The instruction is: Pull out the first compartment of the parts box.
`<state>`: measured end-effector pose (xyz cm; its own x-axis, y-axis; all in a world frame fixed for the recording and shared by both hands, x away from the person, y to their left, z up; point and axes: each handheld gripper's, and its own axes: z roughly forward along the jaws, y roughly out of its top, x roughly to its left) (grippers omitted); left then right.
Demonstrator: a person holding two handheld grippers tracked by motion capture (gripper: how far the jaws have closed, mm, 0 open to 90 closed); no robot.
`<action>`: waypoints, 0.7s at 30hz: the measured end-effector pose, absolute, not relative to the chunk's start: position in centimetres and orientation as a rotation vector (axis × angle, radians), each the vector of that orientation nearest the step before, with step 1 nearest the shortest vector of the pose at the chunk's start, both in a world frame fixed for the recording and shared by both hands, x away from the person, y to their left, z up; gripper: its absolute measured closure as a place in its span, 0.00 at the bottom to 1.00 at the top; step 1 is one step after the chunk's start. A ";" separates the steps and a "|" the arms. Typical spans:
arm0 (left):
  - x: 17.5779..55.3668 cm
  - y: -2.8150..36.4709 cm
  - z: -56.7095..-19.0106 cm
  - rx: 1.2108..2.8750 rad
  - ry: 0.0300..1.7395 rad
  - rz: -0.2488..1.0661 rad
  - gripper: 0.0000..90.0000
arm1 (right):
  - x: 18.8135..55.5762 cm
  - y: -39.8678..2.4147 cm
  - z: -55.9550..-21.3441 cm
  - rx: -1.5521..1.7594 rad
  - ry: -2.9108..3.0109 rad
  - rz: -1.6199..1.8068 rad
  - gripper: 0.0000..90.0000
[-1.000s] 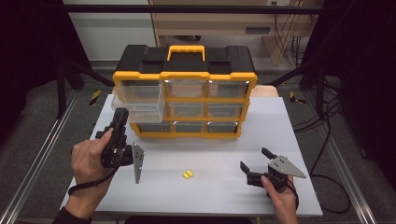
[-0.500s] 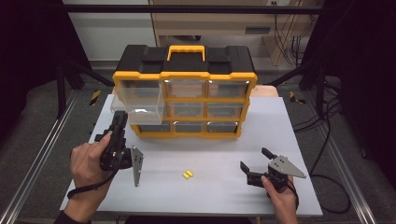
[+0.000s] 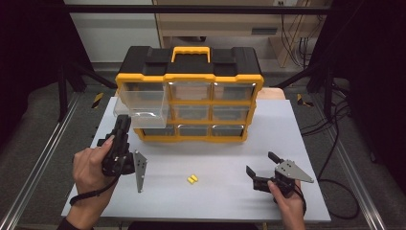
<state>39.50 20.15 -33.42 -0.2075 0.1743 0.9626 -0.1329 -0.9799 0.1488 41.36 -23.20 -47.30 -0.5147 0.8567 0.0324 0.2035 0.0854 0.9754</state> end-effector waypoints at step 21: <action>39.1 21.5 -35.5 1.751 0.451 1.872 0.47 | 41.5 -22.6 -47.5 1.106 1.818 1.430 0.05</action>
